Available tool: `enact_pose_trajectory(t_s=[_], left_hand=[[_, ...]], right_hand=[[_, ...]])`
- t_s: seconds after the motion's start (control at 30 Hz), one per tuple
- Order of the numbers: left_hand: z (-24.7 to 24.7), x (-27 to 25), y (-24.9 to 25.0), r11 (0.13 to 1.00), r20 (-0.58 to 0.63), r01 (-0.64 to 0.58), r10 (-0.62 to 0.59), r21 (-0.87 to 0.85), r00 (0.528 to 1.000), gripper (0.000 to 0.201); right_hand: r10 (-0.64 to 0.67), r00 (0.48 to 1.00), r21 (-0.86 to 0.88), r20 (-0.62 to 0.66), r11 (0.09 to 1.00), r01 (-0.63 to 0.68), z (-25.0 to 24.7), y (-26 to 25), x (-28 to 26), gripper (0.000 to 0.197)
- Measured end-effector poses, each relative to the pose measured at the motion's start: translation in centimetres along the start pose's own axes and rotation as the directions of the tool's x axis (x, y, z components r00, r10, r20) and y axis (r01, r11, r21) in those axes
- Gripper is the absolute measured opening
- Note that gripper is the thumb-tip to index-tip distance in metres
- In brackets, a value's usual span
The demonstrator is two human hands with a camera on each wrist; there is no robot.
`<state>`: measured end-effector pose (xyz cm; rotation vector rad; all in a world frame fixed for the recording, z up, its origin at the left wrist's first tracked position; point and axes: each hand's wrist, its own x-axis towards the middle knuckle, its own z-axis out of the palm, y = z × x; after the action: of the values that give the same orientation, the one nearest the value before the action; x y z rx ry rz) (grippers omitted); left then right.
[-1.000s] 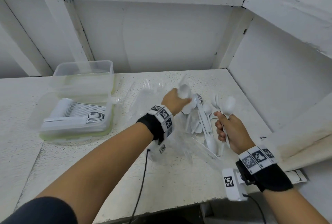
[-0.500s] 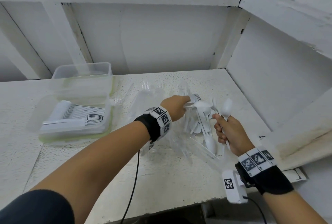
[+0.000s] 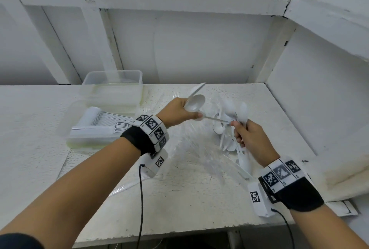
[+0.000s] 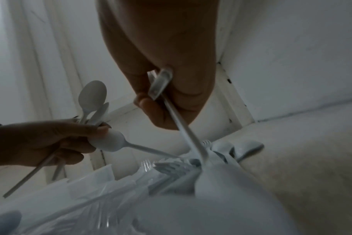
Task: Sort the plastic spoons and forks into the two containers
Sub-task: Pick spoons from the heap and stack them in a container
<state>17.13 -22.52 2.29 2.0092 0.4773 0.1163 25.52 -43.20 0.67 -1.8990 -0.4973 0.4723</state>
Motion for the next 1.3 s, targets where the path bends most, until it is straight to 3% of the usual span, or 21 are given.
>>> enact_pose_trajectory(t_s=[0.13, 0.2, 0.27, 0.4, 0.53, 0.67, 0.77, 0.83, 1.0, 1.07, 1.17, 1.3], left_hand=[[-2.7, -2.3, 0.0, 0.996, 0.042, 0.014, -0.011, -0.088, 0.999, 0.033], [-3.5, -3.6, 0.1, 0.994, 0.077, -0.013, 0.022, -0.106, 0.997, 0.02], [-3.9, -4.7, 0.2, 0.986, 0.097, -0.031, 0.048, -0.166, 0.994, 0.003], [-4.2, -5.9, -0.7, 0.962, 0.058, -0.031, 0.049, -0.273, 0.997, 0.012], [-3.9, -6.6, -1.8, 0.951, -0.037, -0.028, 0.017, -0.308, 0.999, 0.005], [-3.7, -6.8, -3.3, 0.956, -0.245, -0.011, -0.063, -0.292, 0.967, 0.025], [-3.7, -7.3, -3.9, 0.94, -0.293, 0.026, -0.132, -0.341, 0.947, 0.038], [-3.6, -7.5, -3.8, 0.913, -0.303, 0.037, -0.173, -0.406, 0.937, 0.05], [-3.2, -7.5, -3.7, 0.699, -0.223, 0.07, -0.32, -0.711, 0.921, 0.028], [-2.6, -7.5, -3.6, 0.684, -0.216, 0.074, -0.329, -0.726, 0.919, 0.028], [-1.2, -7.5, -3.2, 0.736, -0.277, 0.043, -0.308, -0.676, 0.91, 0.024], [0.1, -7.4, -3.4, 0.705, -0.296, -0.013, -0.281, -0.709, 0.913, 0.027]], right_hand=[[-0.194, 0.981, -0.21, 0.015, 0.959, 0.193, 0.9, -2.6, 0.6, 0.014], [-0.245, 0.966, -0.245, 0.078, 0.935, 0.256, 1.7, -3.7, 0.8, 0.015], [-0.214, 0.951, -0.251, 0.221, 0.93, 0.268, 2.8, -4.5, 0.7, 0.017], [-0.045, 0.858, -0.076, 0.512, 0.992, 0.097, 5.0, -4.9, -0.2, 0.023], [0.062, 0.799, 0.136, 0.598, 0.975, -0.178, 6.5, -4.4, -1.1, 0.022], [0.077, 0.766, 0.17, 0.638, 0.956, -0.237, 7.4, -4.0, -1.7, 0.018], [0.054, 0.745, 0.111, 0.665, 0.979, -0.17, 7.7, -3.8, -2.0, 0.016], [0.033, 0.764, 0.07, 0.645, 0.992, -0.102, 8.0, -3.5, -2.1, 0.017], [-0.056, 0.92, 0.128, 0.387, 0.992, 0.006, 9.4, -3.6, -2.3, 0.015], [-0.109, 0.957, 0.144, 0.268, 0.987, 0.072, 10.1, -4.0, -2.5, 0.018], [-0.2, 0.968, 0.108, 0.155, 0.977, 0.184, 11.3, -4.4, -2.8, 0.018], [-0.273, 0.958, 0.054, 0.09, 0.961, 0.27, 13.0, -4.1, -3.3, 0.012]])
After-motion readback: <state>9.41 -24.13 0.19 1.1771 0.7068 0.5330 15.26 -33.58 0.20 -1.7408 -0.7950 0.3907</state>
